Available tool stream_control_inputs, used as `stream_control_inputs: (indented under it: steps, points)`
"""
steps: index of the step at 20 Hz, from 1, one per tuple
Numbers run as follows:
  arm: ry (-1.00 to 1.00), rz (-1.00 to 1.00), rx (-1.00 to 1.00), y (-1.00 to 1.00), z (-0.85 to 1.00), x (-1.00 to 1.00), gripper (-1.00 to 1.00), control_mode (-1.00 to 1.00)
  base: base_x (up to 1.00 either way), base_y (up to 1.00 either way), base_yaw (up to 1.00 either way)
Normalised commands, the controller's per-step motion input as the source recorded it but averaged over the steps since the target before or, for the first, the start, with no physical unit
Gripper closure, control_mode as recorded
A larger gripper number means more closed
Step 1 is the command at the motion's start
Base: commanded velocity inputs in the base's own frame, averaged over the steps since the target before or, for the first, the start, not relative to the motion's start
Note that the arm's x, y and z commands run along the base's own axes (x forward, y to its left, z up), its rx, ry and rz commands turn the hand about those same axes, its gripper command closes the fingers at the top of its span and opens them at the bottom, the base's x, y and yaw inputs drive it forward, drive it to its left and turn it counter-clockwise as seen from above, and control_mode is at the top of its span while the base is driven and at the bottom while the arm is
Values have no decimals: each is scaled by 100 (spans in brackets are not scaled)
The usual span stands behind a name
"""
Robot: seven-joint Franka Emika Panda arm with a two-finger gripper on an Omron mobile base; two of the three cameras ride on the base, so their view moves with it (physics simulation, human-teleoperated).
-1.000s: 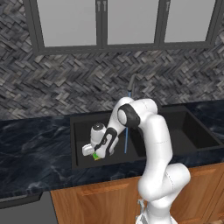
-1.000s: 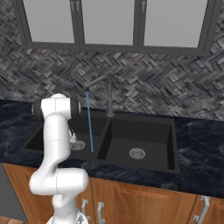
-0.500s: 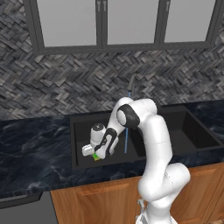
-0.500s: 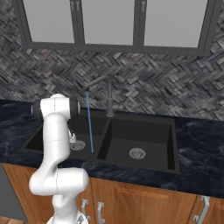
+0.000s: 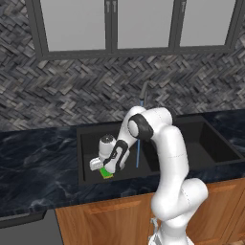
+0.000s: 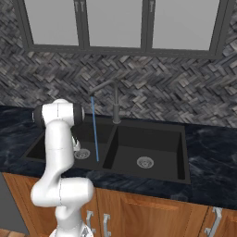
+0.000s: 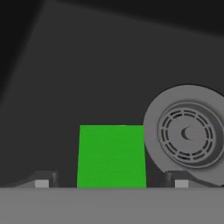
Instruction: Soak the sponge with water for a few seconds and then drop it inside the sink.
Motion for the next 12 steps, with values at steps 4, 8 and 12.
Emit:
stream_control_inputs:
  steps: [4,8,12]
  points:
    - [0,0,0,0,41,-9,-100,-100,0,0,0]
    - [0,0,0,0,59,-11,-100,-100,0,0,0]
    - [0,0,0,0,62,-4,-100,-100,0,0,0]
